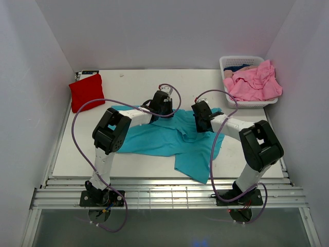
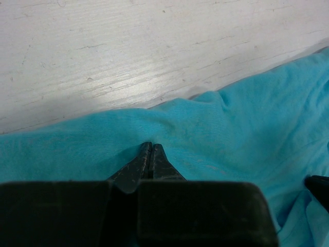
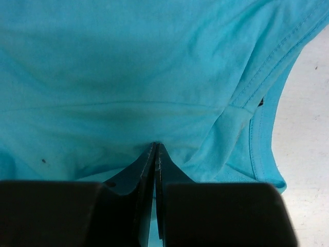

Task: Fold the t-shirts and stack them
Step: Fold the flattened tshirt in 1/3 of the way

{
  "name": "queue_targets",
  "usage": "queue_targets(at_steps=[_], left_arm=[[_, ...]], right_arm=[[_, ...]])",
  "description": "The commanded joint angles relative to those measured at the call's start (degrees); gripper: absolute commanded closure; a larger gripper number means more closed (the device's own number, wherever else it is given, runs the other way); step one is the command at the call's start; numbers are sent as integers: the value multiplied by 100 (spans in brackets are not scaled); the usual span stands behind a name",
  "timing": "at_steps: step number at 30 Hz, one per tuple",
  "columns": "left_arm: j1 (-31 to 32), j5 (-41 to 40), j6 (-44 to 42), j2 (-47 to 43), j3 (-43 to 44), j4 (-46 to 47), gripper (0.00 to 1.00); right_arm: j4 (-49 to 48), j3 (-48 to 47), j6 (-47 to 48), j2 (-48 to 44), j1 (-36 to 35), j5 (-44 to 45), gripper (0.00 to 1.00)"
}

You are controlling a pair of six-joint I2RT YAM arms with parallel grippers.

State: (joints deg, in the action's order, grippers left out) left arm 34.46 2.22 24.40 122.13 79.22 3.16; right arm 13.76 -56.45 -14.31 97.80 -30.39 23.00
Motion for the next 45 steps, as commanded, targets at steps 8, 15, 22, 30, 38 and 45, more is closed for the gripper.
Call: queue_targets(at_steps=[8,15,22,30,38,45], left_arm=[[0,-81,-67,-400,50,-87,100],[0,-134,-102,-409,93,-140,100],[0,-651,-190,-523,260,-272,100],[0,-1426,-340,-962,218,-729,100],[-1,-1417,-366,-980,102,-685,100],[-9,-1417,-296,-945,-82,-659,100]], right_arm=[[882,327,-169,-894,-11,-876,92],[1068,696,-274,-1114,-46,-1385,92],[1015,21,-336,-1290,24,-386,92],[717,-1377,-117,-105,920,-332,92],[628,-2186,33,1310,1457,-604,92],[646,-2388,15,1786,1712,-525,92]])
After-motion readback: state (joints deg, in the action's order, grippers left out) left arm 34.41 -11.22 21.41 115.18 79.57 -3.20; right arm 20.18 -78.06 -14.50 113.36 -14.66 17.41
